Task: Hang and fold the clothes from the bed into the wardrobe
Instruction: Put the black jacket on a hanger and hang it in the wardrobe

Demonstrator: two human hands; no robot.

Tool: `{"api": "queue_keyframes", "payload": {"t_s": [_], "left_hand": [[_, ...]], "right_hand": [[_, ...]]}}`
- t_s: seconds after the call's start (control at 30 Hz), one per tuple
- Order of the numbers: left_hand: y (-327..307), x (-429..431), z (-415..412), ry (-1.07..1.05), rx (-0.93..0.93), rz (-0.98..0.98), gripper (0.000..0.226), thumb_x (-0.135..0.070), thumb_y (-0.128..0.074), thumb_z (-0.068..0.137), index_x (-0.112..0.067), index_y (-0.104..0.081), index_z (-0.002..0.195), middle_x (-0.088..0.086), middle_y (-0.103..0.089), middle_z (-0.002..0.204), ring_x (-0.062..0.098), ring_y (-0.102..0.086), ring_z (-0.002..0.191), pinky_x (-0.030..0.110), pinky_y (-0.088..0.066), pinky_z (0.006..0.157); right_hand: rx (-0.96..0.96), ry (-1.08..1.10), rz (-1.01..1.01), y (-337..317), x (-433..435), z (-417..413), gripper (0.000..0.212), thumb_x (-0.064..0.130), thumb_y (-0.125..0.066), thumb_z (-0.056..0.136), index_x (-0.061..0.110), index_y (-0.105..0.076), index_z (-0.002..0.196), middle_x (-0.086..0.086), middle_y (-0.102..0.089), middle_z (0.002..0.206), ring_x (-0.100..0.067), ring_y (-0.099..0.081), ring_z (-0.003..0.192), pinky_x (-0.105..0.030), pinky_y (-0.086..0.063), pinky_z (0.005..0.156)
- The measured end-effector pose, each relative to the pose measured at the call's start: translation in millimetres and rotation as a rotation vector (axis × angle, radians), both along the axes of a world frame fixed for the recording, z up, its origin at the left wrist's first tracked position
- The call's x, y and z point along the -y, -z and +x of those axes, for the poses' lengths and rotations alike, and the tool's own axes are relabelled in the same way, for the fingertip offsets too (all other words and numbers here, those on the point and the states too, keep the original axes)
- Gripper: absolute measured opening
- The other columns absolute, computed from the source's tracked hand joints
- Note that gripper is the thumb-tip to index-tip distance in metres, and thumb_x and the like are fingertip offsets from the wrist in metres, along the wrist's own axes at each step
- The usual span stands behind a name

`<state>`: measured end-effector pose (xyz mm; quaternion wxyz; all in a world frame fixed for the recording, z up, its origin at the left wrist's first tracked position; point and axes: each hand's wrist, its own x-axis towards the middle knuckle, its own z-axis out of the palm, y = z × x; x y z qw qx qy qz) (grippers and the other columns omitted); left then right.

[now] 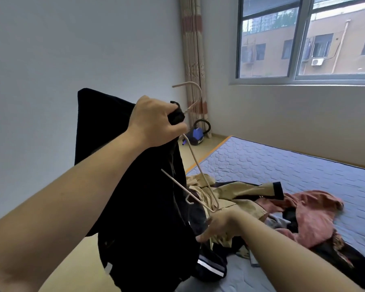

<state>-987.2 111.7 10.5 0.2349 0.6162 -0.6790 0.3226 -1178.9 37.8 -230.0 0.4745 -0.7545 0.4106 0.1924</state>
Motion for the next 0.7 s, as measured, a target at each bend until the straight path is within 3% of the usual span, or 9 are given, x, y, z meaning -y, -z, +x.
{"api": "queue_keyframes", "payload": {"t_s": [0.1,0.2,0.27,0.4,0.47,0.53,0.57,0.63,0.7], "left_hand": [[-1,-11,10,-0.025,-0.022,-0.014,0.039,-0.048,-0.054,0.076,-0.018,-0.045,0.053,-0.006,-0.041,0.045,0.021,-0.047,0.047,0.040,-0.046,0.075],[2,-19,22,-0.063,-0.090,-0.022,0.040,-0.048,-0.055,0.076,-0.015,-0.050,0.055,-0.004,-0.045,0.046,0.022,-0.049,0.049,0.036,-0.044,0.072],[4,-23,29,-0.095,-0.145,-0.032,0.040,-0.048,-0.056,0.076,-0.013,-0.052,0.057,-0.002,-0.047,0.047,0.026,-0.051,0.051,0.034,-0.041,0.068],[5,-33,37,-0.130,-0.243,-0.078,0.038,-0.044,-0.058,0.077,-0.010,-0.053,0.059,0.000,-0.048,0.048,0.028,-0.052,0.052,0.033,-0.042,0.065],[4,-37,37,-0.152,-0.285,-0.104,0.039,-0.043,-0.059,0.077,-0.009,-0.054,0.059,0.003,-0.050,0.049,0.029,-0.052,0.053,0.032,-0.042,0.061],[2,-42,37,-0.166,-0.326,-0.117,0.039,-0.044,-0.060,0.077,-0.009,-0.055,0.060,0.004,-0.051,0.050,0.028,-0.053,0.054,0.035,-0.046,0.058],[1,-45,37,-0.170,-0.343,-0.118,0.039,-0.044,-0.061,0.077,-0.009,-0.055,0.060,0.004,-0.051,0.051,0.028,-0.053,0.054,0.037,-0.047,0.057],[0,-51,40,-0.185,-0.369,-0.116,0.039,-0.044,-0.060,0.077,-0.008,-0.056,0.061,0.005,-0.052,0.052,0.027,-0.053,0.054,0.040,-0.048,0.057],[0,-58,45,-0.221,-0.403,-0.094,0.040,-0.045,-0.058,0.077,-0.008,-0.056,0.062,0.006,-0.053,0.054,0.028,-0.054,0.057,0.041,-0.048,0.058]], "right_hand": [[0.028,-0.049,-0.021,23,-22,15,0.082,0.058,-0.076,0.082,0.029,-0.043,0.151,-0.003,-0.057,0.143,-0.024,-0.060,0.121,-0.041,-0.052,0.102],[0.109,-0.047,-0.134,28,-32,25,0.034,0.058,-0.070,0.086,0.036,-0.068,0.113,0.004,-0.071,0.109,-0.020,-0.070,0.106,-0.033,-0.057,0.087],[0.127,-0.045,-0.099,27,-36,30,0.044,0.064,-0.072,0.082,0.033,-0.070,0.113,0.004,-0.071,0.108,-0.017,-0.071,0.100,-0.031,-0.058,0.082],[0.081,-0.117,0.012,27,-49,37,0.081,0.076,-0.073,0.071,0.023,-0.060,0.132,0.006,-0.067,0.107,-0.014,-0.067,0.095,-0.035,-0.058,0.089],[0.079,-0.130,-0.017,33,-54,41,0.070,0.066,-0.072,0.081,0.022,-0.057,0.133,0.007,-0.065,0.104,-0.010,-0.064,0.086,-0.025,-0.054,0.074],[0.111,-0.106,-0.211,39,-55,46,0.038,0.047,-0.065,0.093,0.018,-0.062,0.118,0.005,-0.060,0.089,-0.012,-0.059,0.075,-0.021,-0.046,0.061],[0.127,-0.091,-0.316,39,-54,47,0.022,0.039,-0.061,0.096,0.018,-0.062,0.102,0.004,-0.056,0.083,-0.013,-0.056,0.070,-0.024,-0.045,0.062],[0.192,0.002,-0.354,34,-41,48,0.019,0.027,-0.057,0.097,0.021,-0.052,0.079,0.002,-0.053,0.075,-0.013,-0.052,0.063,-0.028,-0.045,0.061],[0.281,0.136,-0.305,21,-19,47,0.011,0.020,-0.058,0.094,0.018,-0.056,0.083,-0.003,-0.063,0.082,-0.019,-0.063,0.073,-0.030,-0.052,0.064]]}}
